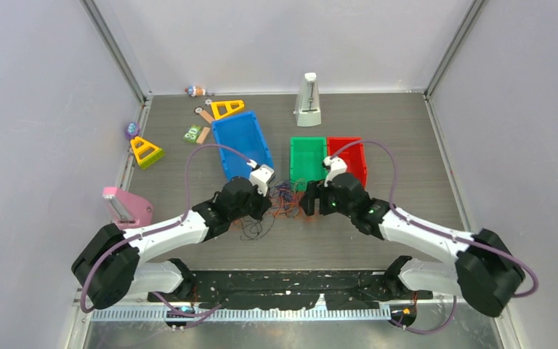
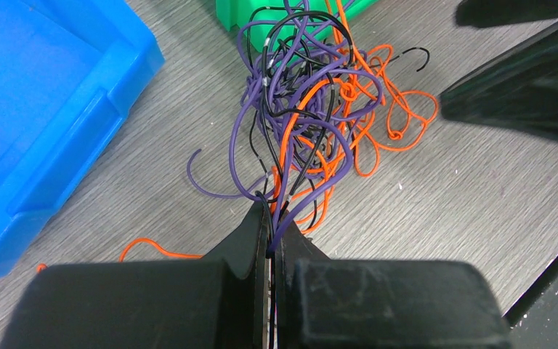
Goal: Untangle the cables
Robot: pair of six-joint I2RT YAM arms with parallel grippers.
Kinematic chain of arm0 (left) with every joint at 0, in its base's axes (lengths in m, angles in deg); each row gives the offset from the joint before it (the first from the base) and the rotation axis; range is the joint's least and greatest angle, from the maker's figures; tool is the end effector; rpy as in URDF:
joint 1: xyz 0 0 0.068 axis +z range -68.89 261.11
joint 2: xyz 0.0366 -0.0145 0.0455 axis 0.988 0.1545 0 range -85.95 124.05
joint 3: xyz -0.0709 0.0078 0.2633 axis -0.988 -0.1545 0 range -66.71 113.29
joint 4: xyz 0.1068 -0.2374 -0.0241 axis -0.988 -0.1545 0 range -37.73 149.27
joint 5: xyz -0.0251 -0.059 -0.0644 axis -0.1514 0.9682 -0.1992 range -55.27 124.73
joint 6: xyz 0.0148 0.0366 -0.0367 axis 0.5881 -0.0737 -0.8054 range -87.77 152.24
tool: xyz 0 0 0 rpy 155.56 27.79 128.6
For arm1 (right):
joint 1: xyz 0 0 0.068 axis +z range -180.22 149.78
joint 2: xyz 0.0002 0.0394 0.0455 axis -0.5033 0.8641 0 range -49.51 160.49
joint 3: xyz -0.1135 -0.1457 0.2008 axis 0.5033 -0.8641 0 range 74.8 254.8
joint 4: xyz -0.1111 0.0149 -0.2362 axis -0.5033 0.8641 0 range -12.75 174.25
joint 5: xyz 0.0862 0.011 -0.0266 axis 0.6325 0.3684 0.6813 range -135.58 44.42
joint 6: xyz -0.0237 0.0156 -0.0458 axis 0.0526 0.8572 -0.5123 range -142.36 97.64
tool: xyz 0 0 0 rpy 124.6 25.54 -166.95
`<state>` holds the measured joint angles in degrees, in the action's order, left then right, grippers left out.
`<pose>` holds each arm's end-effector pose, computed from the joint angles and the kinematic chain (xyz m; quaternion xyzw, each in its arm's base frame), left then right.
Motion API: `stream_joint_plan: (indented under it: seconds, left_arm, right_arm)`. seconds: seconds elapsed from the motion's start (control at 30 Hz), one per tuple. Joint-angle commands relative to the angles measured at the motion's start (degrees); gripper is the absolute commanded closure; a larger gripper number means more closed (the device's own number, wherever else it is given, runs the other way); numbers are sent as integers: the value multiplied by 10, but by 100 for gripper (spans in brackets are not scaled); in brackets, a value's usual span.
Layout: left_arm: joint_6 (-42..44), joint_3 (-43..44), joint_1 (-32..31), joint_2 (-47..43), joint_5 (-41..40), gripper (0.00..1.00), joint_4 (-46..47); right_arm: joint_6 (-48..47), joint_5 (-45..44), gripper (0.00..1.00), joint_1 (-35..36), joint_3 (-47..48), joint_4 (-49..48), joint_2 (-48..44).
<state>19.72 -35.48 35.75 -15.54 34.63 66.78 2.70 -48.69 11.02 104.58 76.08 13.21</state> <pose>0.1774 -0.1796 0.1964 0.2464 0.8377 -0.2351 0.4268 0.1745 0.1505 0.2077 -0.1098 0.8665 0.2461 0.4202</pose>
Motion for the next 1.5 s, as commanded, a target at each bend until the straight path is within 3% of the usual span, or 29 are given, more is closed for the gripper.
stream_joint_plan:
  seconds: [0.0,0.1,0.3,0.37,0.43,0.47,0.53,0.67,0.73,0.87,0.97,1.2,1.43,1.47]
  left_arm:
    - [10,29,-1,6,6,100,-2]
    - [11,29,-1,6,6,100,-4]
    - [13,25,-1,-1,12,100,0]
    - [14,22,-1,-5,14,100,2]
    - [14,18,0,-10,15,100,5]
    - [16,16,0,-13,17,100,8]
    - [14,12,0,-21,8,100,9]
    - [-2,2,0,-41,-95,100,-5]
    - [-20,0,6,-51,-164,100,-28]
    - [-67,-10,42,-70,-251,100,-67]
    - [-92,-17,64,-85,-269,100,-84]
    - [-83,-24,68,-91,-231,100,-79]
    - [-43,-42,67,-106,-80,100,-1]
    - [-39,-46,67,-108,-62,97,11]
  right_arm:
    - [-20,35,22,25,66,-92,74]
    - [-15,4,24,42,92,-107,118]
    - [22,-32,42,55,105,-146,184]
    - [26,-29,51,55,118,-140,196]
    - [23,-22,67,55,130,-125,205]
    - [21,-22,83,56,132,-122,203]
    - [15,-25,93,55,128,-106,191]
    - [12,-89,95,55,106,-57,120]
    - [31,-169,95,54,95,55,76]
    - [166,-381,95,37,64,237,-36]
    - [226,-441,95,28,25,302,-127]
    - [214,-461,95,17,-18,326,-358]
    - [115,-398,95,17,22,316,-410]
    - [98,-387,95,17,25,314,-406]
